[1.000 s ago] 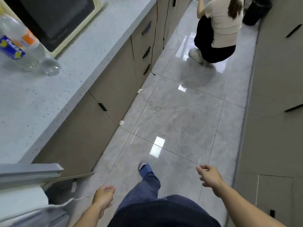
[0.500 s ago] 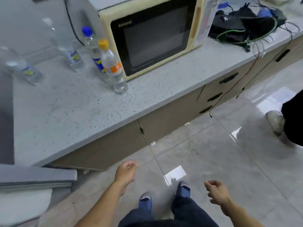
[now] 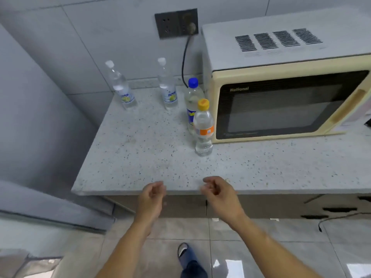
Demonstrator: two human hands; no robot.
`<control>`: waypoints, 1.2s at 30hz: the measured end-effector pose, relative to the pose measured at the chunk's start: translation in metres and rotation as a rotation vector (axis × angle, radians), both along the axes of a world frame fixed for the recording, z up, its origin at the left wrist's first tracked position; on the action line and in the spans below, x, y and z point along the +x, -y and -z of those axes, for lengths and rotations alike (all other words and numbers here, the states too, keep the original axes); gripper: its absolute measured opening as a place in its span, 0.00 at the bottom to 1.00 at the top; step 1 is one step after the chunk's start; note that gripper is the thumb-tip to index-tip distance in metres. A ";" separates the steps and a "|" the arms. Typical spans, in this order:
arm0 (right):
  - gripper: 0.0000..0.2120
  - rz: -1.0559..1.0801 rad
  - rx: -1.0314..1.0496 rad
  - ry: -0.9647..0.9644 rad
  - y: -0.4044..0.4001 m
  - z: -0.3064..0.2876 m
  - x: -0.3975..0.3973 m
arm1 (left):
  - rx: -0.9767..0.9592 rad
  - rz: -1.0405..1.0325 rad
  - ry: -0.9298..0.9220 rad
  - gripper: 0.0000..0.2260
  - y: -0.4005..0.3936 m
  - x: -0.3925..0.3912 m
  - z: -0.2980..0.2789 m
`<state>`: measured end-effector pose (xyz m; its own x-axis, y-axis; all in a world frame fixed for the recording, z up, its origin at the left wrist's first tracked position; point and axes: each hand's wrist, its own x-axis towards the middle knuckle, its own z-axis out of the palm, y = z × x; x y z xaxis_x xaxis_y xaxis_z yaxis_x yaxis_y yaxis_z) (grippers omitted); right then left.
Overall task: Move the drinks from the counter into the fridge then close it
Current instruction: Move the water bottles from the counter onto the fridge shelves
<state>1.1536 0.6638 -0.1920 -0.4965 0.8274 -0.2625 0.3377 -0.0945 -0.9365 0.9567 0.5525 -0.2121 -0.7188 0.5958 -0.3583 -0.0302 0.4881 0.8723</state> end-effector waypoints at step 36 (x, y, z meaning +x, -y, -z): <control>0.23 -0.424 0.659 0.795 -0.287 -0.170 -0.358 | -0.224 0.102 -0.848 0.30 -0.297 -0.332 -0.178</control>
